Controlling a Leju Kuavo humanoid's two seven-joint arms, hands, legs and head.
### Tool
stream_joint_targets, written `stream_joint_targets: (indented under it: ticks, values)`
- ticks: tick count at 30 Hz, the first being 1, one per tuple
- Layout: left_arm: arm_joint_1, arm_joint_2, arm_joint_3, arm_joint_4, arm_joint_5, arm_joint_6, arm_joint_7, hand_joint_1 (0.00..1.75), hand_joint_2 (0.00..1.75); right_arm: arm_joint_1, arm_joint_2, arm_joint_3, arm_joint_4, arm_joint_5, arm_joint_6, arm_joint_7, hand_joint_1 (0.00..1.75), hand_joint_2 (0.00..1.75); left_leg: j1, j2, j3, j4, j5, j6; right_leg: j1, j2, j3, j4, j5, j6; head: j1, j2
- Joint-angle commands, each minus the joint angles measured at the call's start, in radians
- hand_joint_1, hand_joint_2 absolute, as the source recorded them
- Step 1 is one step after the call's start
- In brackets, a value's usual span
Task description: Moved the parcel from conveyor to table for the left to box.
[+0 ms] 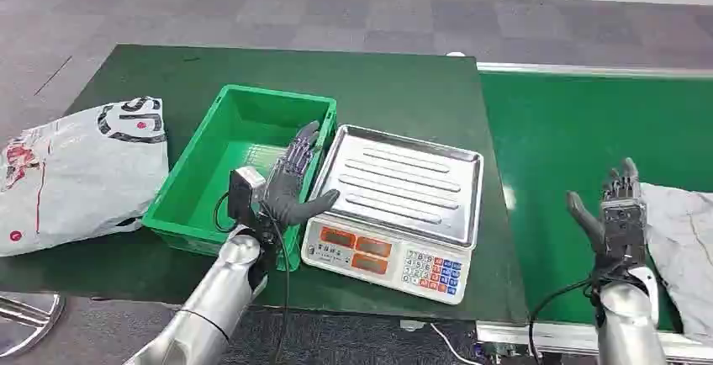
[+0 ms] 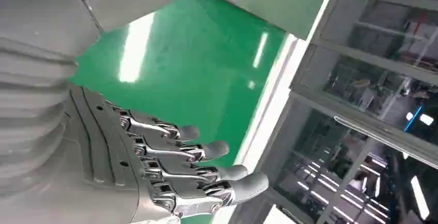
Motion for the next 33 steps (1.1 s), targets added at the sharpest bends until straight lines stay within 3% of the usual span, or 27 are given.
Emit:
stream_joint_targets:
  ticks: [1, 2, 7, 11, 14, 16, 22, 24, 27, 33]
  values:
    - [-0.044, 0.025, -0.023, 0.061, 0.001, 0.024, 0.005, 0.0, 1.75, -0.142, -0.092, -0.049, 0.217, 0.151, 0.015, 0.219, 0.0, 1.75, 0.0, 0.0, 0.001, 0.0, 0.0, -0.002, 0.0, 0.002, 0.001, 0.0, 0.0, 0.0, 0.0, 0.0]
    - [-0.046, 0.028, -0.023, 0.067, 0.001, 0.021, 0.005, 0.0, 1.75, -0.173, -0.13, -0.046, 0.305, 0.189, 0.033, 0.31, 0.0, 1.75, 0.001, 0.0, 0.002, 0.0, 0.0, -0.003, 0.0, 0.003, 0.002, -0.001, 0.0, 0.0, 0.0, 0.0]
    - [-0.055, 0.026, -0.026, 0.087, -0.001, 0.002, 0.005, 0.0, 1.75, -0.209, -0.276, -0.104, 0.595, 0.307, -0.026, 0.392, 0.0, 1.75, 0.001, -0.005, 0.002, 0.0, 0.001, -0.001, 0.0, -0.002, 0.004, -0.002, 0.0, 0.001, 0.0, 0.0]
    - [-0.061, 0.021, -0.028, 0.1, -0.003, 0.001, 0.005, 0.0, 1.75, -0.192, -0.315, -0.14, 0.652, 0.313, -0.03, 0.412, 0.0, 1.75, 0.0, -0.012, 0.002, 0.0, 0.001, -0.001, 0.0, -0.01, 0.006, -0.002, -0.001, 0.001, 0.0, 0.0]
    - [-0.061, 0.021, -0.028, 0.1, -0.003, 0.001, 0.005, 0.0, 1.75, -0.192, -0.315, -0.14, 0.652, 0.313, -0.03, 0.412, 0.0, 1.75, 0.0, -0.009, 0.002, 0.0, 0.0, -0.001, 0.0, -0.006, 0.005, -0.002, 0.0, 0.001, 0.0, 0.0]
    - [-0.07, 0.02, -0.034, 0.116, -0.003, -0.004, 0.005, 0.0, 1.75, -0.178, -0.337, -0.14, 0.688, 0.351, -0.018, 0.517, 0.0, 1.75, 0.0, -0.007, 0.002, 0.0, -0.001, -0.001, 0.0, -0.004, 0.005, -0.002, 0.0, 0.001, 0.0, 0.0]
    - [-0.083, 0.009, -0.053, 0.141, -0.005, -0.001, 0.005, 0.0, 1.75, -0.097, -0.427, -0.157, 0.78, 0.415, 0.102, 0.686, 0.0, 1.75, 0.0, -0.012, 0.001, 0.0, -0.001, -0.001, 0.0, -0.009, 0.004, -0.002, -0.002, 0.002, 0.0, 0.0]
    - [-0.085, 0.007, -0.056, 0.149, 0.002, 0.005, 0.005, 0.0, 1.75, -0.069, -0.44, -0.126, 0.796, 0.465, 0.19, 0.758, 0.0, 1.75, 0.0, -0.011, 0.002, 0.0, -0.001, -0.001, 0.0, -0.008, 0.006, -0.003, -0.003, 0.002, 0.0, 0.0]
    - [-0.083, 0.008, -0.059, 0.147, 0.004, 0.009, 0.005, 0.0, 1.75, -0.057, -0.438, -0.117, 0.791, 0.484, 0.222, 0.771, 0.0, 1.75, 0.0, -0.008, 0.001, 0.0, -0.002, 0.0, 0.0, -0.006, 0.004, -0.002, -0.002, 0.002, 0.0, 0.0]
    - [-0.068, 0.025, -0.059, 0.126, 0.015, 0.024, 0.005, 0.0, 1.75, -0.078, -0.383, -0.004, 0.765, 0.615, 0.415, 0.789, 0.0, 1.75, 0.0, -0.003, 0.001, 0.0, -0.003, 0.001, 0.0, -0.001, 0.003, -0.002, -0.001, 0.002, 0.0, 0.0]
